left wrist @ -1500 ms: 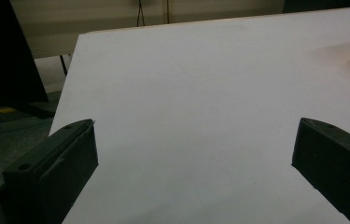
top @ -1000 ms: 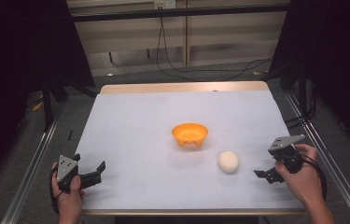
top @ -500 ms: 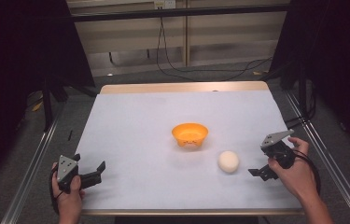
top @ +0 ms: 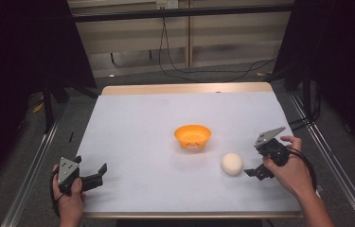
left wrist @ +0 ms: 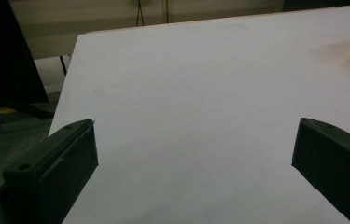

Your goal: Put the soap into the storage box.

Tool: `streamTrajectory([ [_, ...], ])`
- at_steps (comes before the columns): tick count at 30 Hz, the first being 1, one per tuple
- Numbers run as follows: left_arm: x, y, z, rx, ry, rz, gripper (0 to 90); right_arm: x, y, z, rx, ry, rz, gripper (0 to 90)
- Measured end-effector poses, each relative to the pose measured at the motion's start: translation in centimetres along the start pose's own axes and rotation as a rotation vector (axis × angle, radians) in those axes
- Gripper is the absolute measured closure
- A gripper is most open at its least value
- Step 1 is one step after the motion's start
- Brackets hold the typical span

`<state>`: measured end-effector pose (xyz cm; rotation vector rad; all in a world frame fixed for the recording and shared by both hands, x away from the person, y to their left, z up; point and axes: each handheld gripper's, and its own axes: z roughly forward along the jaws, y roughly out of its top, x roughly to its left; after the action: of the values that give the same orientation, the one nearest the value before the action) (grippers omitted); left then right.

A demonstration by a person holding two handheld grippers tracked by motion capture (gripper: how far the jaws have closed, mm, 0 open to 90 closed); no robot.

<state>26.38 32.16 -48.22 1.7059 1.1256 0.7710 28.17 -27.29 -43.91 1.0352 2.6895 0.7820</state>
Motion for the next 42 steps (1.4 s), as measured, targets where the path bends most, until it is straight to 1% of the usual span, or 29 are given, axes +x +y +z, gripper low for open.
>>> streamTrajectory([
  [2, 0.1, 0.0, 0.0, 0.0, 0.002, 0.006, 0.0, 0.0, 0.2, 0.1, 0.0, 0.008, -0.012, 0.0],
  [6, 0.0, 0.0, 0.0, 0.0, 0.0, 0.005, 0.0, 0.2, 0.7, 0.3, 0.01, 0.016, -0.013, 0.0],
  [11, 0.1, 0.0, 0.0, 0.0, 0.002, 0.005, 0.0, 0.4, 1.3, 0.6, 0.012, 0.033, -0.027, 0.0],
  [16, 0.1, 0.0, 0.0, 0.0, 0.002, 0.005, 0.0, 0.8, 1.9, 1.3, 0.023, 0.048, -0.035, 0.0],
  [21, 0.1, 0.0, 0.0, -0.003, 0.001, 0.001, 0.0, 1.0, 2.3, 1.8, 0.033, 0.056, -0.043, 0.0],
  [24, 0.1, 0.0, 0.0, -0.003, 0.0, 0.001, 0.0, 1.2, 2.6, 2.0, 0.036, 0.053, -0.045, 0.6],
  [25, 0.1, 0.0, 0.0, -0.003, 0.0, 0.001, 0.0, 1.2, 2.7, 2.1, 0.034, 0.056, -0.055, 0.9],
  [26, 0.1, 0.0, 0.0, -0.003, 0.0, 0.001, 0.0, 1.3, 2.8, 2.2, 0.037, 0.055, -0.047, 1.3],
  [29, 0.0, 0.0, 0.0, -0.004, 0.0, 0.002, 0.0, 1.4, 2.9, 2.4, 0.038, 0.064, -0.056, 3.3],
  [30, 0.0, 0.0, 0.0, -0.006, 0.001, -0.004, 0.0, 1.4, 3.0, 2.5, 0.039, 0.065, -0.056, 4.1],
  [32, 0.0, 0.0, 0.0, -0.004, 0.001, 0.002, 0.0, 1.5, 3.1, 2.7, 0.044, 0.071, -0.062, 5.6],
  [33, 0.0, 0.0, 0.0, -0.004, 0.001, 0.002, 0.0, 1.6, 3.1, 2.7, 0.046, 0.07, -0.055, 6.2],
  [34, 0.0, 0.0, 0.0, -0.004, 0.001, 0.003, 0.0, 1.6, 3.2, 2.8, 0.048, 0.071, -0.064, 7.0],
  [37, 0.0, 0.0, 0.0, -0.004, 0.001, 0.002, 0.0, 1.7, 3.3, 3.0, 0.05, 0.074, -0.057, 9.3],
  [38, 0.0, 0.0, 0.0, -0.004, 0.001, 0.002, 0.0, 1.7, 3.3, 3.1, 0.05, 0.072, -0.067, 10.0],
  [42, 0.0, 0.0, 0.0, -0.004, 0.0, 0.002, 0.0, 1.9, 3.5, 3.3, 0.055, 0.076, -0.063, 12.9],
])
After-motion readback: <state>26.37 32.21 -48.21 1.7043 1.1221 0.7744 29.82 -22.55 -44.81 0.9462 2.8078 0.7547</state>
